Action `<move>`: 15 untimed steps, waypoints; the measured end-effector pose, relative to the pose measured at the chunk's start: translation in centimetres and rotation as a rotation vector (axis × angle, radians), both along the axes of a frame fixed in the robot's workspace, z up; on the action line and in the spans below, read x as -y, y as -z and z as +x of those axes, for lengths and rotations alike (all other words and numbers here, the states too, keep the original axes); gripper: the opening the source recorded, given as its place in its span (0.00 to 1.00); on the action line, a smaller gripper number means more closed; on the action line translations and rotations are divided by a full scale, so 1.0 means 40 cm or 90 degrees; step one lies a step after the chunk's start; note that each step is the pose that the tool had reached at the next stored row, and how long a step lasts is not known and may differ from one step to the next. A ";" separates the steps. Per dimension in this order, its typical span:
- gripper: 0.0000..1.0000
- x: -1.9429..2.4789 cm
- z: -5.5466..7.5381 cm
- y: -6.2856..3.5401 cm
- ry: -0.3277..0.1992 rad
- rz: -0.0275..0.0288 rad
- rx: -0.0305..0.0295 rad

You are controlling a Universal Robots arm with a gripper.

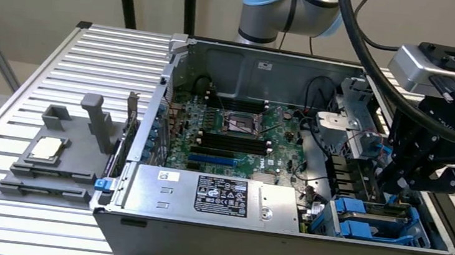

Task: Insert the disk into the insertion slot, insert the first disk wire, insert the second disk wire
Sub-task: 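Insert the second disk wire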

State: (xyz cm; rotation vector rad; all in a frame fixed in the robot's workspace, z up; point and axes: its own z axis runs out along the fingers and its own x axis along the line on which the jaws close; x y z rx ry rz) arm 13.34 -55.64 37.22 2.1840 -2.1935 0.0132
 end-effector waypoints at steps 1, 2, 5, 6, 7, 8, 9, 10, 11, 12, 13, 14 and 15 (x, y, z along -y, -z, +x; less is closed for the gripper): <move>0.24 -0.001 0.001 0.000 0.000 -0.0024 0.0000; 0.24 -0.002 0.001 0.001 0.000 -0.0049 0.0000; 0.16 -0.002 0.001 0.005 0.000 -0.0082 0.0000; 0.16 -0.002 0.001 0.006 0.000 -0.0084 0.0000; 0.16 -0.002 0.001 0.008 0.000 -0.0084 0.0000; 0.16 -0.002 0.001 0.010 0.000 -0.0084 0.0000; 0.16 0.000 0.001 0.012 0.000 -0.0084 0.0000; 0.16 0.006 0.001 0.015 0.000 -0.0068 0.0000; 0.16 0.011 0.001 0.018 0.000 -0.0044 0.0000; 0.16 0.015 0.001 0.021 -0.001 -0.0021 0.0000; 0.16 0.020 0.001 0.025 -0.001 0.0000 0.0000; 0.16 0.024 0.000 0.029 -0.002 0.0021 0.0000; 0.16 0.028 -0.001 0.032 -0.003 0.0042 0.0000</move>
